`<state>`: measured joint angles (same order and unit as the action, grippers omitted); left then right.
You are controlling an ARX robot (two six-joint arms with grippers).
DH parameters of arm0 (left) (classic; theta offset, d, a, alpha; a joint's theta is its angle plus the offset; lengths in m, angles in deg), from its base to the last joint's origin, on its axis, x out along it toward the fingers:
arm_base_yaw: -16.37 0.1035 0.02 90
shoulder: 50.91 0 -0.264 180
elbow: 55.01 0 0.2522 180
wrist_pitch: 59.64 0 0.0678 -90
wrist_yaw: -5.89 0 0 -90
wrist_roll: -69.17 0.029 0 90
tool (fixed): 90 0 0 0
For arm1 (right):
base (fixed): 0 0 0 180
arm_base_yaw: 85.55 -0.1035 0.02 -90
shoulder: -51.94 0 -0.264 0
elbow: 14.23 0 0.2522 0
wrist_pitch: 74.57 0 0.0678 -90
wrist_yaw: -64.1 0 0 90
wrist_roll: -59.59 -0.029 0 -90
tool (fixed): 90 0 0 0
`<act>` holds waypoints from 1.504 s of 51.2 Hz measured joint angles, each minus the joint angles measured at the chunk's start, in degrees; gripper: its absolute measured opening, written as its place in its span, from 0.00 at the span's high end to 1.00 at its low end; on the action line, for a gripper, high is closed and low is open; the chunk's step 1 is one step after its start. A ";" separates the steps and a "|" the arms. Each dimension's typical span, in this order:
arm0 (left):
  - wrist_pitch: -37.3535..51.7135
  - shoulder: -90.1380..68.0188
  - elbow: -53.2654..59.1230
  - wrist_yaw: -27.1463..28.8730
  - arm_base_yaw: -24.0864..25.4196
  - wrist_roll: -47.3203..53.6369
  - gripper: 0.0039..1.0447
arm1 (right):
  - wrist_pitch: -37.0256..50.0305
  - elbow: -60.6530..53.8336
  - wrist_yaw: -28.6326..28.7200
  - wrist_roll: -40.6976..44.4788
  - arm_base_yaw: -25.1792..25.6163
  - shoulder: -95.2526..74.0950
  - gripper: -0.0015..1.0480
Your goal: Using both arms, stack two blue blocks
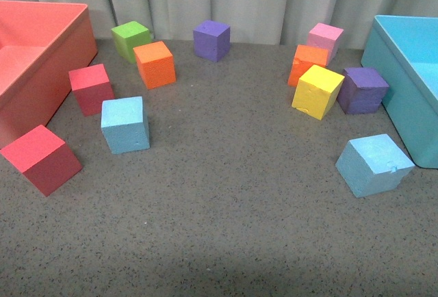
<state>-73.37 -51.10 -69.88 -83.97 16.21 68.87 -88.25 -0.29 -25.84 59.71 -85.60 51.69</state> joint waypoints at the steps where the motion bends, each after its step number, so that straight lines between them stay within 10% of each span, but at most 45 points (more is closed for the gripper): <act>1: 0.00 0.00 0.00 0.00 0.00 0.00 0.06 | 0.00 0.00 0.00 0.00 0.00 0.00 0.09; 54: 0.00 0.00 0.00 -0.02 0.00 0.00 0.06 | 0.00 0.02 -0.07 0.00 0.00 0.00 0.09; 59: 0.00 0.00 0.00 0.02 0.00 0.02 0.06 | -7.13 3.39 -16.55 10.75 -6.80 -8.09 0.09; 77: 0.00 0.00 0.00 -0.04 0.00 0.00 0.06 | 15.54 16.13 1.90 9.88 -2.49 -63.25 0.09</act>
<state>-73.37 -51.10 -69.88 -84.01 16.21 68.87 -72.71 15.84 -23.94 69.59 -88.10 -11.56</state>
